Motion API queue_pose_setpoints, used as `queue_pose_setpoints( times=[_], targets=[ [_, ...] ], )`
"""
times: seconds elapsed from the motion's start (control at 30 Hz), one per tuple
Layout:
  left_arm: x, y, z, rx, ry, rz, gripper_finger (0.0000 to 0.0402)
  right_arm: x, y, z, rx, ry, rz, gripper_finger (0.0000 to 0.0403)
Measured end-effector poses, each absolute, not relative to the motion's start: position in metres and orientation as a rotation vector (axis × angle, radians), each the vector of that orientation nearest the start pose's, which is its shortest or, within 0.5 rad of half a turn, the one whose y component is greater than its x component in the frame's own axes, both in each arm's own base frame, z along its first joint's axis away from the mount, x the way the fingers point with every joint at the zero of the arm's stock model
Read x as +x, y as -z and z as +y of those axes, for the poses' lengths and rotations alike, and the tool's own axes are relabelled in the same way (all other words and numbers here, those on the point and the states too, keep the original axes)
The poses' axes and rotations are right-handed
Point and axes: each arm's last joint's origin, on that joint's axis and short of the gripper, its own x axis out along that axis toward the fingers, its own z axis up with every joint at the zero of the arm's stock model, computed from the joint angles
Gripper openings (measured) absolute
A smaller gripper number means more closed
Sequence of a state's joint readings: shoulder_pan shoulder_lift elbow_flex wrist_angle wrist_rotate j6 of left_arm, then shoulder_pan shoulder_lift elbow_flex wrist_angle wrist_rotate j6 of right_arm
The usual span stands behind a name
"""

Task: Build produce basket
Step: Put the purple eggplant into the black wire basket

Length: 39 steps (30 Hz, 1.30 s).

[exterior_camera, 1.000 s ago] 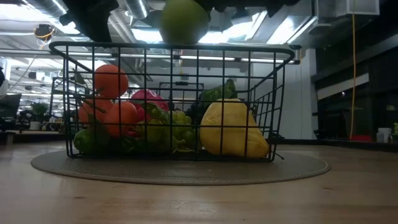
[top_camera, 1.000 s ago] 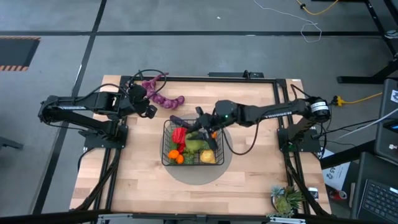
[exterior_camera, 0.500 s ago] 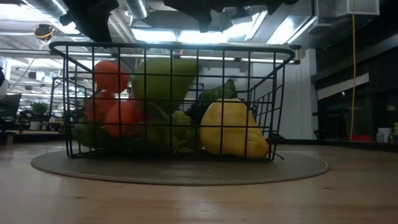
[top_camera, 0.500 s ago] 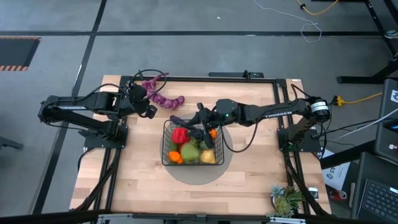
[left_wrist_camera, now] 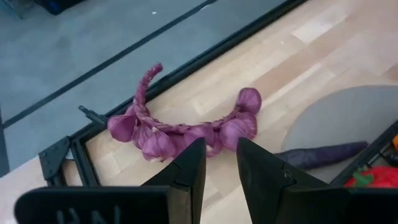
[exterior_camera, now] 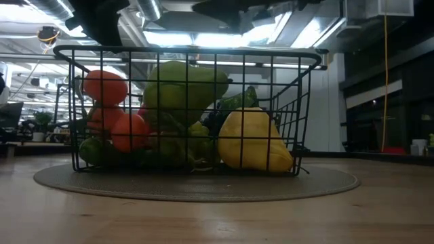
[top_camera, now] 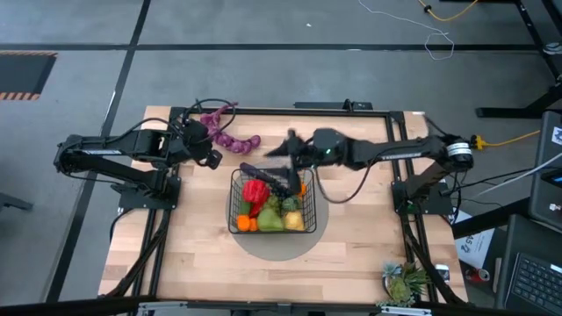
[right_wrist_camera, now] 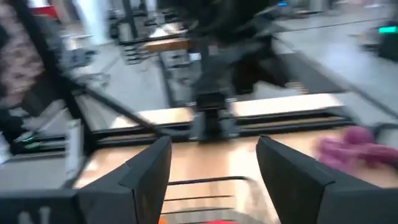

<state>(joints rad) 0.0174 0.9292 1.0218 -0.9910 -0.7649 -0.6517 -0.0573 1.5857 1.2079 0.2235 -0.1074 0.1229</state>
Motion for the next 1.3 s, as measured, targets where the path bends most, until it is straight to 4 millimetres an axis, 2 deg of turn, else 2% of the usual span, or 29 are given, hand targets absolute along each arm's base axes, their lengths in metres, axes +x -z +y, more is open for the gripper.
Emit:
queue_pose_setpoints(
  times=[0.17,0.27,0.43,0.57,0.7,0.8,0.9,1.0,1.13,1.3],
  targets=[
    [0.157,-0.330,0.023,-0.266,-0.980,0.530,0.0085,0.335,-0.342,-0.043,0.075,0.222,0.210,0.0229],
    [0.159,-0.332,0.024,-0.272,-0.988,0.495,0.0085,0.314,-0.346,-0.054,0.062,0.424,0.303,0.0227],
    [0.163,-0.336,0.024,-0.265,-0.948,0.474,0.0085,0.288,-0.337,-0.064,0.144,0.671,0.477,0.0226],
    [0.169,-0.339,0.039,-0.323,-0.852,0.484,0.0085,0.275,-0.321,-0.072,0.168,0.831,0.624,0.0226],
    [0.183,-0.336,0.064,-0.366,-0.707,0.514,0.0085,0.269,-0.310,-0.081,0.189,0.929,0.712,0.0226],
    [0.189,-0.333,0.089,-0.385,-0.708,0.504,0.0085,0.267,-0.305,-0.085,0.204,0.955,0.753,0.0226],
    [0.190,-0.321,0.117,-0.442,-0.747,0.551,0.0085,0.269,-0.299,-0.086,0.213,0.936,0.792,0.0226],
    [0.190,-0.304,0.147,-0.535,-0.751,0.614,0.0085,0.272,-0.295,-0.085,0.226,0.909,0.817,0.0226],
    [0.190,-0.278,0.180,-0.641,-0.661,0.697,0.0085,0.275,-0.291,-0.084,0.255,0.860,0.843,0.0226],
    [0.200,-0.240,0.203,-0.757,-0.581,0.810,0.0085,0.277,-0.287,-0.085,0.275,0.866,0.851,0.0226]
  ],
)
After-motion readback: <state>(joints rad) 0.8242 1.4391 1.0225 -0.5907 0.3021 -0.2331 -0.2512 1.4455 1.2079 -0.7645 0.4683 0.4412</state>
